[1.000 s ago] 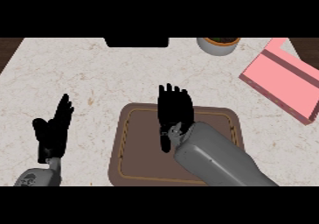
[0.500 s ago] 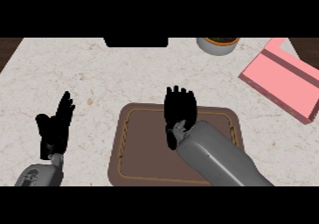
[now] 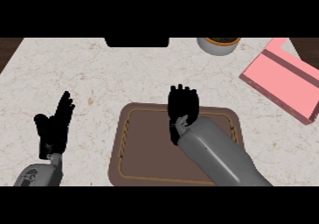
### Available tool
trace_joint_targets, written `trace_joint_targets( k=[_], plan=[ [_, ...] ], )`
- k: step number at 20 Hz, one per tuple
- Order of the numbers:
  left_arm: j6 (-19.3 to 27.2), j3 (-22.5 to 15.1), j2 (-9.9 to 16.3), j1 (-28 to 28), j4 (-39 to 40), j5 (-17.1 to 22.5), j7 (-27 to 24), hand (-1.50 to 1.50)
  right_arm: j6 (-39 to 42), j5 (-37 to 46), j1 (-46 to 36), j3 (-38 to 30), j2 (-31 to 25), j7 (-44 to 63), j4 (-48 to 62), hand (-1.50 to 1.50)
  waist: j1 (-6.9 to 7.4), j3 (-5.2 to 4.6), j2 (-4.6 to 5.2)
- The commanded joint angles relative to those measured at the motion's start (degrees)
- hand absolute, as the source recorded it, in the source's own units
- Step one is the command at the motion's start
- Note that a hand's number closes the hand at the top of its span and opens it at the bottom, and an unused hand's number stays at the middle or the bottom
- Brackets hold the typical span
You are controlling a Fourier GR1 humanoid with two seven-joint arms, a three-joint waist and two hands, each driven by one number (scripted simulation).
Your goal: Pick the eggplant from the tray and place it in the cardboard box
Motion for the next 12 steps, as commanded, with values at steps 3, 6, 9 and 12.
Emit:
trace_joint_targets(
  k=[3,6,9,12],
  plan=[
    [-2.3,1.5,0.8,1.5,-1.7,0.2,0.4,0.00,-3.2,0.5,1.9,2.4,0.7,3.1,3.7,-1.50,0.34,0.01,0.02],
    [0.8,0.1,-3.7,-0.3,1.9,-2.2,-1.7,0.00,-2.0,2.9,2.3,0.1,0.7,0.5,3.5,-1.50,0.00,0.01,0.02],
    [-1.2,1.7,-1.7,1.9,-1.6,-1.6,-1.3,0.00,-1.9,1.4,1.4,0.4,0.7,0.4,4.7,-1.50,0.21,0.01,0.01],
    [1.8,-1.2,-2.8,2.5,-7.4,-4.3,5.5,0.00,-5.5,4.2,4.6,0.8,0.8,-2.3,5.9,-1.50,0.13,0.04,-0.06]
  ],
)
